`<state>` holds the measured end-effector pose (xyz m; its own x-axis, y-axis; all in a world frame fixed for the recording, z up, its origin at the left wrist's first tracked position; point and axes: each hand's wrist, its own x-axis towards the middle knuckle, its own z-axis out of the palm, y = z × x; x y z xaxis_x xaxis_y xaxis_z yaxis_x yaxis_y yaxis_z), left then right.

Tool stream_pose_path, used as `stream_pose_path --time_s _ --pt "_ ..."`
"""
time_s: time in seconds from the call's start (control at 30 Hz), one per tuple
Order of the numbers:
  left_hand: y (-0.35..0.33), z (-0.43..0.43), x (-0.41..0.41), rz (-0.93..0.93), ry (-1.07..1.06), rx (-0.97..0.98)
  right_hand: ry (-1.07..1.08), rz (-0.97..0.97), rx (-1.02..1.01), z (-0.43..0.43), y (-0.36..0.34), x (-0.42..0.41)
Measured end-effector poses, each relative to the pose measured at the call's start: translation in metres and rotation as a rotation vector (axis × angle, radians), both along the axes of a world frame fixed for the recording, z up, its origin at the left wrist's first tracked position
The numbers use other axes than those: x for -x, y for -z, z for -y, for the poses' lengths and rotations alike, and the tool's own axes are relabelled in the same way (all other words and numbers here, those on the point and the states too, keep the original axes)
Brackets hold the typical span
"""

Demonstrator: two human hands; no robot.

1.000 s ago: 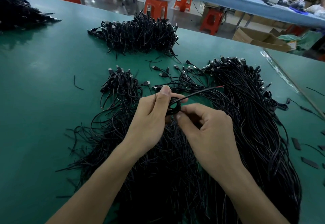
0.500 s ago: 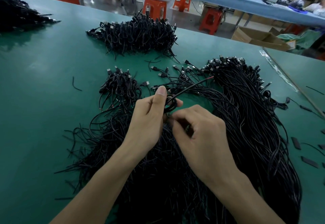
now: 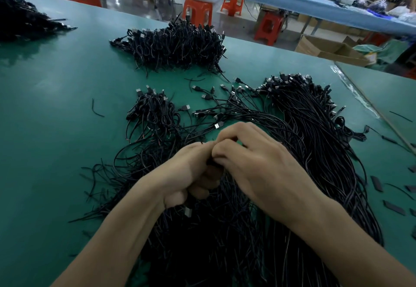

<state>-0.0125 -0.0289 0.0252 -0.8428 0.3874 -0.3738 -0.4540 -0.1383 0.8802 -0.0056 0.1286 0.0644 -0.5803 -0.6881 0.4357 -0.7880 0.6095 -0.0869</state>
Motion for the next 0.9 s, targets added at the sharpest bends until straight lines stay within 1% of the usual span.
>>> stream_pose_path --time_s 0.07,0.13,0.2,0.27,0.33,0.43,0.5,0.57,0.67,0.8,0.83,0.9 --pt "-0.002 0.003 0.001 0.056 0.062 -0.112 0.039 0.11 0.078 -0.001 0.001 0.002" --pt "-0.003 0.006 0.001 0.07 0.132 -0.222 0.051 0.206 0.163 -0.005 0.002 0.007" --pt "-0.005 0.01 0.0 0.036 0.218 -0.248 0.034 0.287 0.223 -0.009 0.0 0.011" --pt "-0.004 0.011 -0.002 -0.07 0.297 -0.148 0.019 0.34 0.225 -0.013 -0.003 0.014" --pt "-0.003 0.01 -0.005 -0.162 0.346 -0.017 0.009 0.376 0.176 -0.015 -0.005 0.015" --pt "-0.003 0.007 -0.008 -0.186 0.348 0.073 0.001 0.412 0.094 -0.017 -0.007 0.014" --pt "-0.002 0.006 -0.008 -0.196 0.328 0.124 -0.003 0.379 0.055 -0.016 -0.008 0.011" --pt "-0.001 0.006 -0.008 -0.239 0.335 0.161 -0.016 0.286 0.03 -0.014 -0.009 0.007" --pt "-0.003 0.006 -0.007 -0.27 0.374 0.115 -0.034 0.186 -0.009 -0.011 -0.01 0.004" --pt "-0.002 0.005 -0.005 -0.288 0.303 0.132 -0.014 0.104 -0.093 -0.009 -0.008 0.003" --pt "-0.001 0.004 -0.005 -0.276 0.27 0.112 0.003 0.079 -0.099 -0.008 -0.006 0.003" --pt "-0.001 0.001 -0.004 -0.207 0.178 0.008 0.053 0.027 -0.083 -0.007 -0.002 0.003"
